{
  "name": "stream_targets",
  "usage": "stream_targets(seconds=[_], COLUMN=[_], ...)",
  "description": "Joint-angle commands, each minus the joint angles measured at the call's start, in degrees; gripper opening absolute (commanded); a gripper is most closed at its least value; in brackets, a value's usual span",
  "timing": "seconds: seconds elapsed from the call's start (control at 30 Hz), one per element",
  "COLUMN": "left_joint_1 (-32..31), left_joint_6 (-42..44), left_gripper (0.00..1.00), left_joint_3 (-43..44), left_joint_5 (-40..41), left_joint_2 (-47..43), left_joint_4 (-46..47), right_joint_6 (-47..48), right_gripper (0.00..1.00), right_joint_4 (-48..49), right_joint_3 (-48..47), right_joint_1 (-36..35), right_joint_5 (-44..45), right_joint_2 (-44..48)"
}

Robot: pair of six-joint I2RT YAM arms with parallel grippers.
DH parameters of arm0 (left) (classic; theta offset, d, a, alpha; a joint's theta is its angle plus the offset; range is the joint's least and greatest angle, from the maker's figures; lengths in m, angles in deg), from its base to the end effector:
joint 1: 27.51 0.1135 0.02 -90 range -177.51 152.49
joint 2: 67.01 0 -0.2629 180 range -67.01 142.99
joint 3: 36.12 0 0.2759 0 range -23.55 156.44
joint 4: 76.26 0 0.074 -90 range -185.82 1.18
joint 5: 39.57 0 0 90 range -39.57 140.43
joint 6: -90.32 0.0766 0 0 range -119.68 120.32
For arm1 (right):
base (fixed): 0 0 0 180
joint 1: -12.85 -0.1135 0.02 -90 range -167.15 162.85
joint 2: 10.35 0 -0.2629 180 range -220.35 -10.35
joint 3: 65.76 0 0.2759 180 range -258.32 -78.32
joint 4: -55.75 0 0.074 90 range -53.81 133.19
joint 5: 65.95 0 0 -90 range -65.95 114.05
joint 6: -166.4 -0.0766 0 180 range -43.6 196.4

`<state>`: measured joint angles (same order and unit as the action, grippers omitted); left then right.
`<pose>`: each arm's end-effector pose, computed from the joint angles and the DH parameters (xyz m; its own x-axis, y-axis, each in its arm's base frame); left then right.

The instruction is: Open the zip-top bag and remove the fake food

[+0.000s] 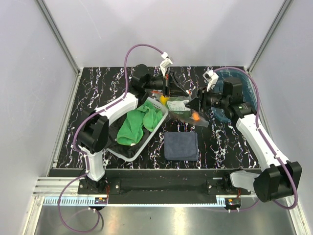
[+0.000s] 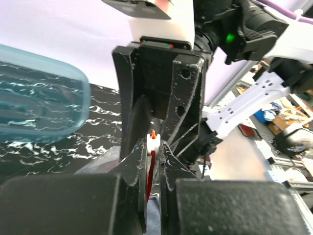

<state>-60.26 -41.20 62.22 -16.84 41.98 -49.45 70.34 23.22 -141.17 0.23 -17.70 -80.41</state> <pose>0.3623 -0.3170 0.3399 -0.4572 -0.0105 -0.8893 0.8695 -0.2153 -0.4445 0.3028 0.1201 0.3265 -0.5215 -0.0360 -0.8525 -0.6898 0.6058 0.3964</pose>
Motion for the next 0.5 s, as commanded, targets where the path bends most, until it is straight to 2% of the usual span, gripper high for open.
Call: stream_targets(seconds=[0.0,0.17,0.27,0.33,0.47], left_joint_1=[-0.38,-0.56,-0.65,-0.73,-0.73], left_joint_6=[-4.19,-4.45,-3.84,-2.09,1.96], left_gripper=[0.00,0.00,0.00,0.00,0.00], left_joint_3=[0.97,1.50,1.94,2.02,3.08], left_joint_5=[-2.52,-3.05,-3.31,-3.14,-2.35], left_joint_2=[-0.01,0.43,0.44,0.43,0.17], left_joint_4=[8.61,8.61,7.65,5.46,-0.52], right_joint_6=[2.02,1.76,1.41,0.27,-0.09], right_gripper=[0.45,0.44,0.39,0.34,0.34], right_joint_4=[0.45,2.39,3.00,3.62,4.32], right_joint_3=[-4.12,-5.44,-6.58,-7.02,-6.68], right_joint_1=[0.32,0.32,0.32,0.32,0.23], right_joint_5=[-3.76,-6.58,-7.98,-9.21,-10.27], right_joint_2=[-1.12,-2.53,-4.03,-4.64,-3.94])
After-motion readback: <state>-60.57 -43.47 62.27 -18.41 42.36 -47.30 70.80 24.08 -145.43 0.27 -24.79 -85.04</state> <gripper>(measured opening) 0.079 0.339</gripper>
